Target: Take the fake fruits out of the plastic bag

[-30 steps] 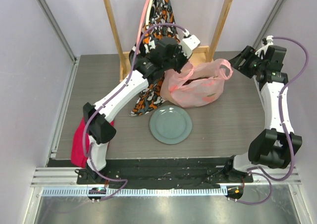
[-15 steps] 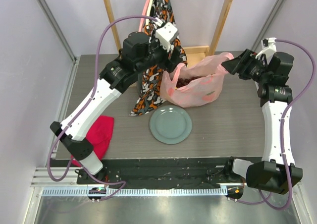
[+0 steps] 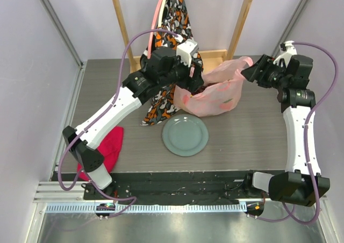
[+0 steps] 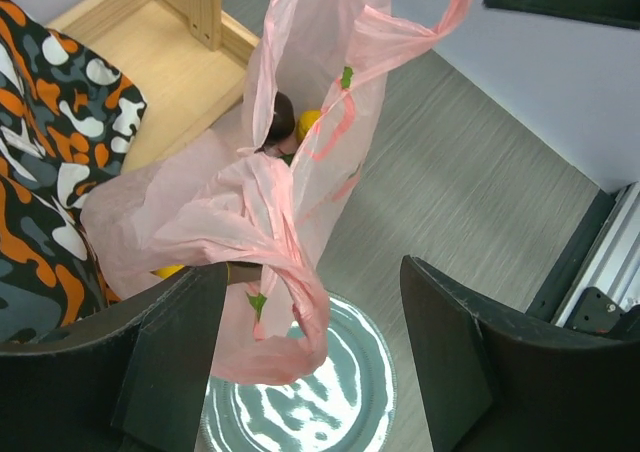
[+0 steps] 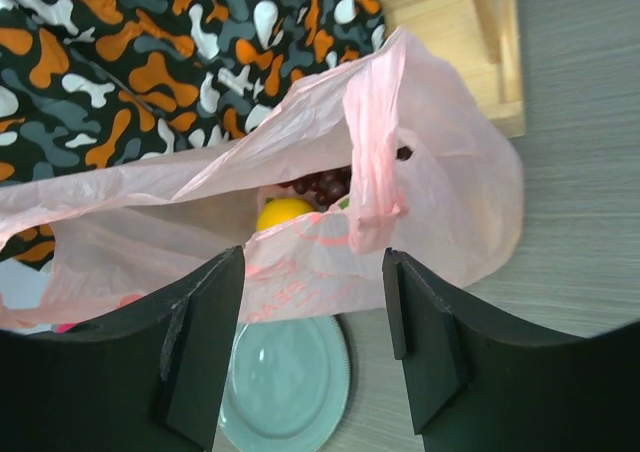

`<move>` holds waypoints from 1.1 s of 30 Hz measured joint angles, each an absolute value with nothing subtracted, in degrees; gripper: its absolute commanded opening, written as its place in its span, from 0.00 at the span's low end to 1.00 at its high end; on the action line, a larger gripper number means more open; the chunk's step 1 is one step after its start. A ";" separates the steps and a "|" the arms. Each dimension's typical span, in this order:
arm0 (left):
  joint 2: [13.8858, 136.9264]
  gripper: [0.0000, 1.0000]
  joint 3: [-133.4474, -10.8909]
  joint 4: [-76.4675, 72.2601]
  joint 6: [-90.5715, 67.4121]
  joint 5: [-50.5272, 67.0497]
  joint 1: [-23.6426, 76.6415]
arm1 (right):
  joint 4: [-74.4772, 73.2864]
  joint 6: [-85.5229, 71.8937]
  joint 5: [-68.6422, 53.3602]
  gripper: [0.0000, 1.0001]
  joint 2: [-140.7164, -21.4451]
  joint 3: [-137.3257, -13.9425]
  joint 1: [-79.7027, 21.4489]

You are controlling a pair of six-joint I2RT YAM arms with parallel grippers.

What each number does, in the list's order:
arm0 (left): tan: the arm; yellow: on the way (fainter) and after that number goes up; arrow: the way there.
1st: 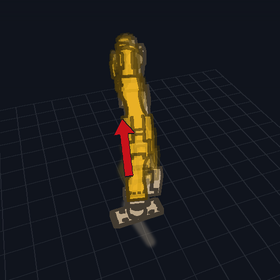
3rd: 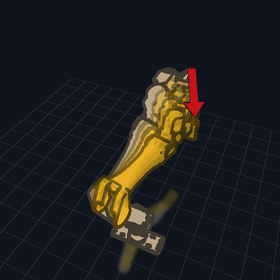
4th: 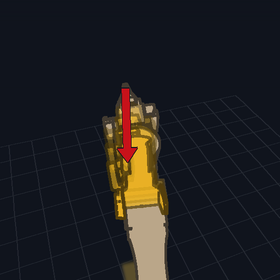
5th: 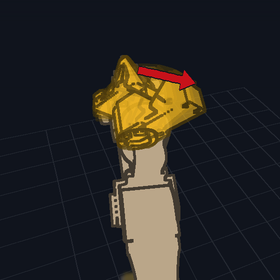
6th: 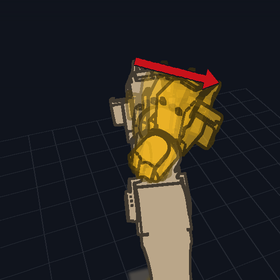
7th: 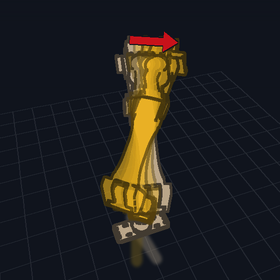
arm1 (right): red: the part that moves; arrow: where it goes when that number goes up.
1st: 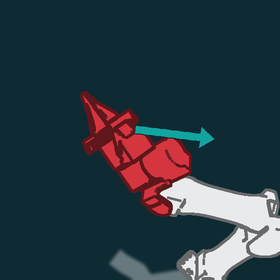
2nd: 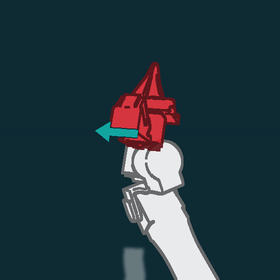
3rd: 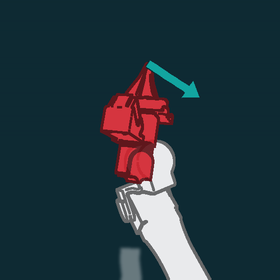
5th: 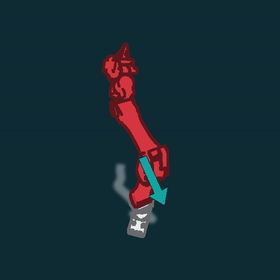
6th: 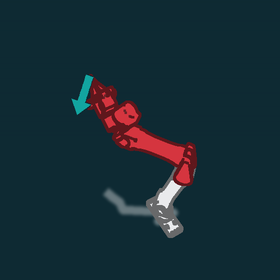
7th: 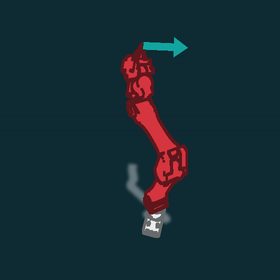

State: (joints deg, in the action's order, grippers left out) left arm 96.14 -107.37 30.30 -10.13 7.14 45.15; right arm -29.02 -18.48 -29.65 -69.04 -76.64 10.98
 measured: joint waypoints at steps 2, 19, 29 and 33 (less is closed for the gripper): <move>96.47 0.73 -107.37 30.28 -11.31 6.83 45.15 | -30.02 -17.41 -27.66 0.65 -69.04 -78.54 10.96; 100.05 0.07 -108.47 30.30 -15.90 5.23 45.08 | -30.57 -14.28 -22.52 0.61 -79.05 -81.41 10.70; 106.04 0.00 -116.38 30.63 -13.76 7.79 43.33 | -28.84 -16.08 -21.67 0.01 -84.84 -86.87 9.93; 113.08 0.00 -127.37 30.24 -10.72 8.69 42.33 | -28.84 -19.11 -20.36 0.01 -89.25 -95.48 13.67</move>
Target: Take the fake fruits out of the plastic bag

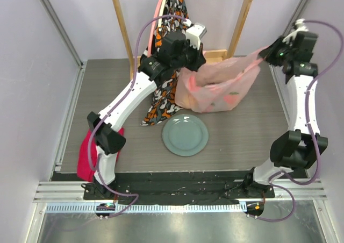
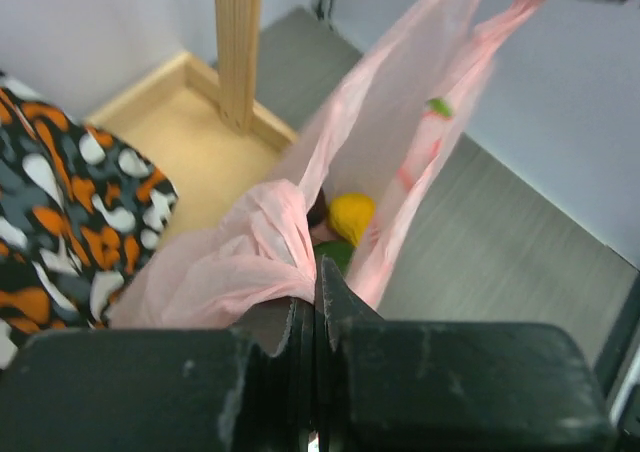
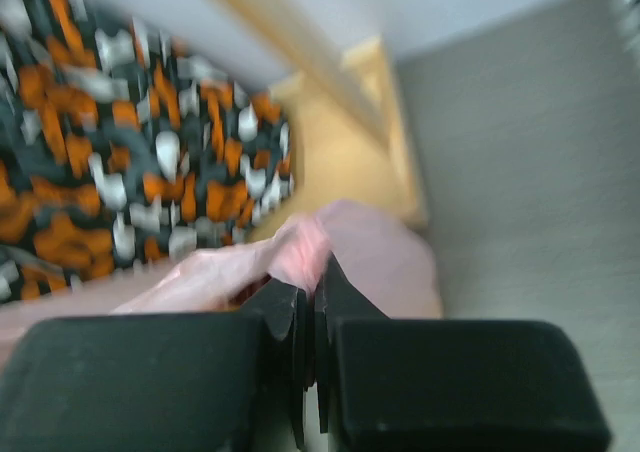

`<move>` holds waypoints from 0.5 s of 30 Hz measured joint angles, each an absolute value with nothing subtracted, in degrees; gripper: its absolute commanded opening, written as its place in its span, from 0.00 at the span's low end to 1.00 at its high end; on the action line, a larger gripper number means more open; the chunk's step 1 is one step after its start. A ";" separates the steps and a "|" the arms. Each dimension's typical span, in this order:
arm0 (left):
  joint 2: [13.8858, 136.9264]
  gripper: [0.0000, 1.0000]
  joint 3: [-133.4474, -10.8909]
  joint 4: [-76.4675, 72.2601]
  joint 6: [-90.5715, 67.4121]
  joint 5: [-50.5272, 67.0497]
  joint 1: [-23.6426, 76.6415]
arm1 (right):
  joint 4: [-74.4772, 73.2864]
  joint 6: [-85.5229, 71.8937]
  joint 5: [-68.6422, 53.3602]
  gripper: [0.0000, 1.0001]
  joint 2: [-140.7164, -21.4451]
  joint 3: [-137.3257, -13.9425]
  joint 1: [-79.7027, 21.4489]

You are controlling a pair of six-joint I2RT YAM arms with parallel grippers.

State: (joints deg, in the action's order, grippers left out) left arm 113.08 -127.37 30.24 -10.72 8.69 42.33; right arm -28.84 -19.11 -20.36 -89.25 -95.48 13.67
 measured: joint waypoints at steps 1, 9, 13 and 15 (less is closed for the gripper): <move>114.61 0.00 -129.99 29.82 -9.65 8.82 42.13 | -28.93 -19.81 -19.99 0.01 -90.45 -99.18 15.38; 115.63 0.00 -138.72 28.25 -5.04 13.47 41.93 | -26.92 -21.37 -19.29 0.01 -87.57 -112.95 21.23; 111.15 0.00 -131.22 28.32 -5.54 18.46 42.11 | -26.48 -20.60 -20.64 0.01 -77.14 -106.50 20.95; 108.49 0.00 -125.62 28.82 -6.13 20.99 42.15 | -27.59 -18.98 -21.17 0.01 -70.59 -100.66 20.84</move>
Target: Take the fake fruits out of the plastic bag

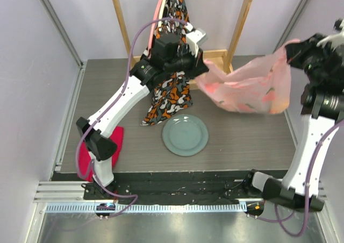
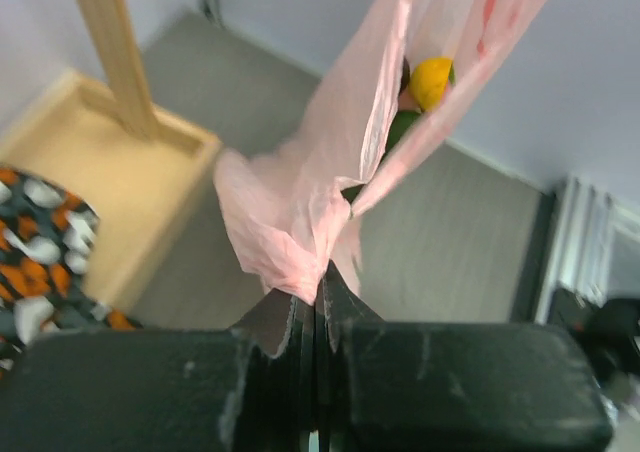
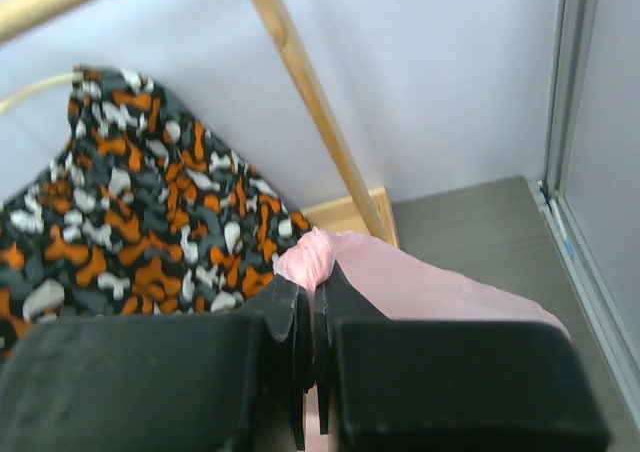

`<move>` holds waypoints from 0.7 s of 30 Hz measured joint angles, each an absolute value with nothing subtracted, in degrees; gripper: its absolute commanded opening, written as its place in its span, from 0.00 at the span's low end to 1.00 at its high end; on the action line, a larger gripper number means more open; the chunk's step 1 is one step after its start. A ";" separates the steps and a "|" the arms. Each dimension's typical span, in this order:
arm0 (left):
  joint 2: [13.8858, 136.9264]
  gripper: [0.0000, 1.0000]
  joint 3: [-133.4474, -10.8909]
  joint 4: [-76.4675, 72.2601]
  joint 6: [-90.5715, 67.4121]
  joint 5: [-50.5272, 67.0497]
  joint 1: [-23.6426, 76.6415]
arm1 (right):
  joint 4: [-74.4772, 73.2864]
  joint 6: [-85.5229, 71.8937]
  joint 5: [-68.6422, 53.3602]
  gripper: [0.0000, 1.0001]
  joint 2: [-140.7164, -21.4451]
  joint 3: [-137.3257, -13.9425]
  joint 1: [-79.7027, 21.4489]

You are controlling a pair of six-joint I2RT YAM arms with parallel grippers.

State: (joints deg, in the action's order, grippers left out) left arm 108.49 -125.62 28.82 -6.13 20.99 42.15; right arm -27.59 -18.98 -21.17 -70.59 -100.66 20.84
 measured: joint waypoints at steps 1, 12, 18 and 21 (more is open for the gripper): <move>107.53 0.00 -123.24 29.06 -6.55 22.04 42.13 | -28.60 -18.26 -21.26 0.01 -68.10 -98.30 20.84; 113.73 0.00 -120.73 38.79 -6.85 27.33 41.58 | -37.80 -14.83 -18.28 0.01 -69.87 -86.78 20.82; 134.13 0.00 -151.59 38.13 -2.48 23.99 39.13 | -34.50 -15.33 -14.87 0.01 -93.69 -100.36 20.80; 136.20 0.00 -152.18 35.27 -1.80 22.68 37.63 | -33.10 -15.18 -13.50 0.01 -102.19 -110.39 20.80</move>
State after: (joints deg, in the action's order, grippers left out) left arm 136.20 -152.18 35.27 -1.80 22.68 37.63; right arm -33.10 -15.18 -13.50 -102.19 -110.39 20.80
